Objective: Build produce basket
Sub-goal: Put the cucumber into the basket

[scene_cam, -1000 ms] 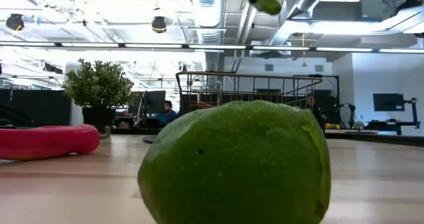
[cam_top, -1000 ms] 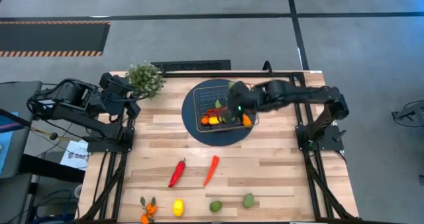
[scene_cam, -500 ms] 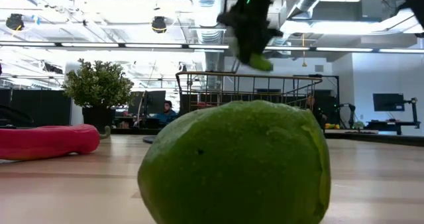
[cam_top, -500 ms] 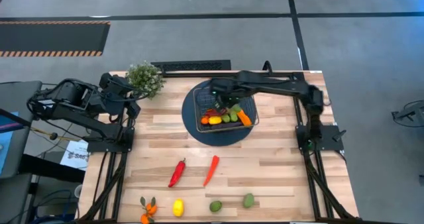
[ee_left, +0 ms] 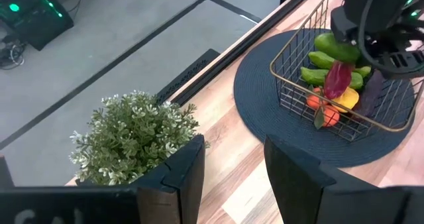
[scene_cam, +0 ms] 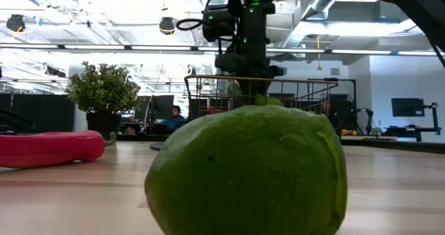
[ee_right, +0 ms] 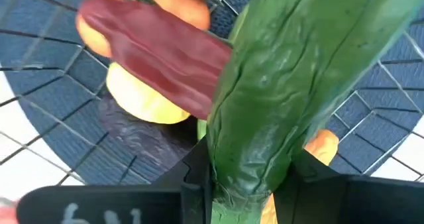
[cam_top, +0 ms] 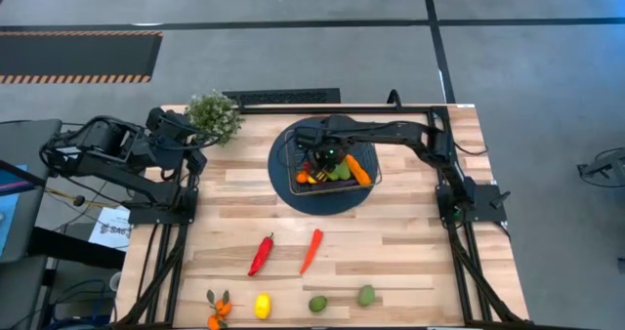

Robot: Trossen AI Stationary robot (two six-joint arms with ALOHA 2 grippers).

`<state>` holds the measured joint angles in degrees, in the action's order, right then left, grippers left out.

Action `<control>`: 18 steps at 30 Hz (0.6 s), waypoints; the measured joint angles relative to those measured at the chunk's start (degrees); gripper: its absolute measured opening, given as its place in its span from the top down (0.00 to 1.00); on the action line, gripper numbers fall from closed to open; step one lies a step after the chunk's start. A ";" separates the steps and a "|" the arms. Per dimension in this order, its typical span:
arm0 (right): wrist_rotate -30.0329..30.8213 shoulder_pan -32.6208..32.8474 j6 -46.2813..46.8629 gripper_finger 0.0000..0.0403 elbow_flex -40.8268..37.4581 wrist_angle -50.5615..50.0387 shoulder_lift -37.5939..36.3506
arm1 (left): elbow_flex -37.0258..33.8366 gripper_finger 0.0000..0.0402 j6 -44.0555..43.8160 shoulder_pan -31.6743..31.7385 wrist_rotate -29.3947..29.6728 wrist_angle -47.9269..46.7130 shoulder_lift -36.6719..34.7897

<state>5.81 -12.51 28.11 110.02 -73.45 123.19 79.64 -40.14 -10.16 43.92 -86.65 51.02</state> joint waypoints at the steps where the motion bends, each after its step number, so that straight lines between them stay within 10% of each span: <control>1: -0.01 0.00 -0.16 0.74 0.02 0.35 -0.08 | 0.00 0.64 0.00 -0.01 -0.02 -0.01 0.00; 18: -1.02 -0.70 -5.58 0.74 -2.87 -1.55 -0.13 | 0.00 0.64 -0.05 0.00 -1.42 -0.06 0.01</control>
<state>4.80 -13.21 22.53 107.15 -75.00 123.07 79.64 -40.19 -10.16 42.50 -86.71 51.03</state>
